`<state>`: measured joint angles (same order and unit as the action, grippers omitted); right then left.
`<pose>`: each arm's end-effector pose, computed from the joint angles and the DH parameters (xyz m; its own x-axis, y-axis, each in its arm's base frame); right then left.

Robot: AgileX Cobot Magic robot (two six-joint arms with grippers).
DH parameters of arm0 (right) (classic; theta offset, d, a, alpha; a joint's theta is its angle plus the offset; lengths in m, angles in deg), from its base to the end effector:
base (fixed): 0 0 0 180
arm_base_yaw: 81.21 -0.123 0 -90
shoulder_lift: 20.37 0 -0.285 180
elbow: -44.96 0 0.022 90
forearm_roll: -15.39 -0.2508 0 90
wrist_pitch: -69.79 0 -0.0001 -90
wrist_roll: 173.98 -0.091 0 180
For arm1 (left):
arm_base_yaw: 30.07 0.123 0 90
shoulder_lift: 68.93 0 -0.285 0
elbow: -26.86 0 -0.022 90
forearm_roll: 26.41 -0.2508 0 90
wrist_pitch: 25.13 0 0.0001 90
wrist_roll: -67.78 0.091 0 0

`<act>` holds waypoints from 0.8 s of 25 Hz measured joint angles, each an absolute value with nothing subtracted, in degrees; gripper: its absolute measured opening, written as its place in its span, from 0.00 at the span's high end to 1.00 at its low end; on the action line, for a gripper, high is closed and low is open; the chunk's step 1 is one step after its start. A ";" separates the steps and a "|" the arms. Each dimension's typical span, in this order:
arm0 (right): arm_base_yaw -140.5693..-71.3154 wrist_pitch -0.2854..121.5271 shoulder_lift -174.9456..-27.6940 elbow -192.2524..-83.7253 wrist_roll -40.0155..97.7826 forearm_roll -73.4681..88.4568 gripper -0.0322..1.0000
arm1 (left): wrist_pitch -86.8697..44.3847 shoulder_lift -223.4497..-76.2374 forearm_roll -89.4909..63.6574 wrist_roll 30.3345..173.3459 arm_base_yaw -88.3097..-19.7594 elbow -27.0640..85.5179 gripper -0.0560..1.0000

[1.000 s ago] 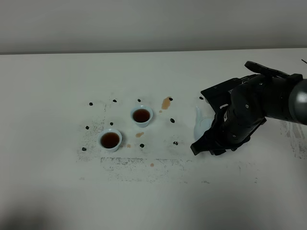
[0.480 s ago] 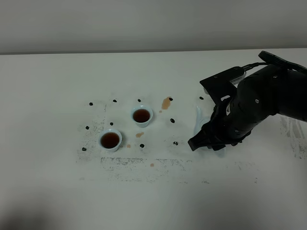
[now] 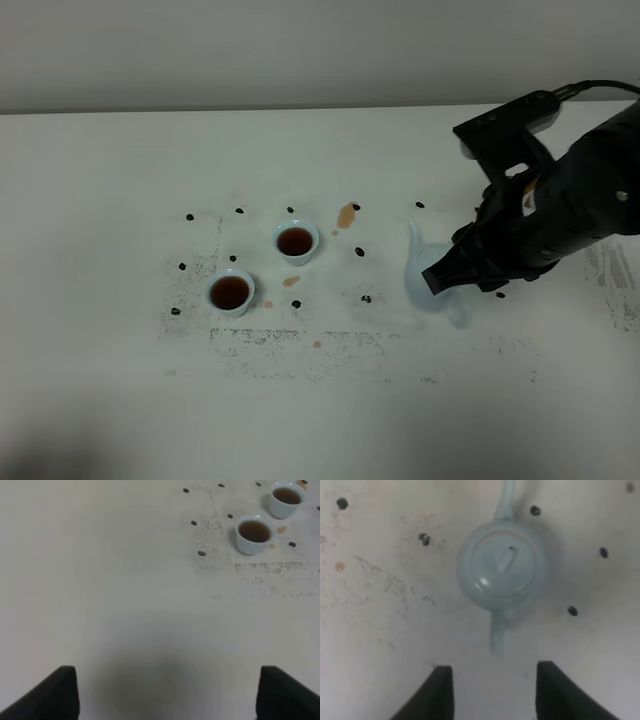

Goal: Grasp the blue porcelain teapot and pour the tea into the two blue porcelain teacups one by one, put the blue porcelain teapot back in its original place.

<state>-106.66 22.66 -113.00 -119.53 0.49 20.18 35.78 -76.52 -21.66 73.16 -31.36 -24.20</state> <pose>0.2700 0.1223 0.2680 -0.8349 -0.3536 -0.4218 -0.3730 0.9270 -0.0389 -0.0009 -0.0066 0.2652 -0.4867 0.0643 -0.8712 0.1116 0.9937 0.0110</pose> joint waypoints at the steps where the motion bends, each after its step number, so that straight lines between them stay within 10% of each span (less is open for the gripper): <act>1: -106.20 22.38 -111.31 -118.79 0.20 20.46 0.57 | 35.78 -76.52 -21.66 73.16 -31.36 -24.20 0.26; 20: -88.31 11.52 -70.85 -97.02 -0.52 23.92 0.57 | 35.78 -76.52 -21.66 73.21 -31.36 -24.20 0.26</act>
<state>-88.31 11.52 -70.85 -97.02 -0.52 23.92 35.78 -76.52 -21.66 73.21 -31.36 -24.20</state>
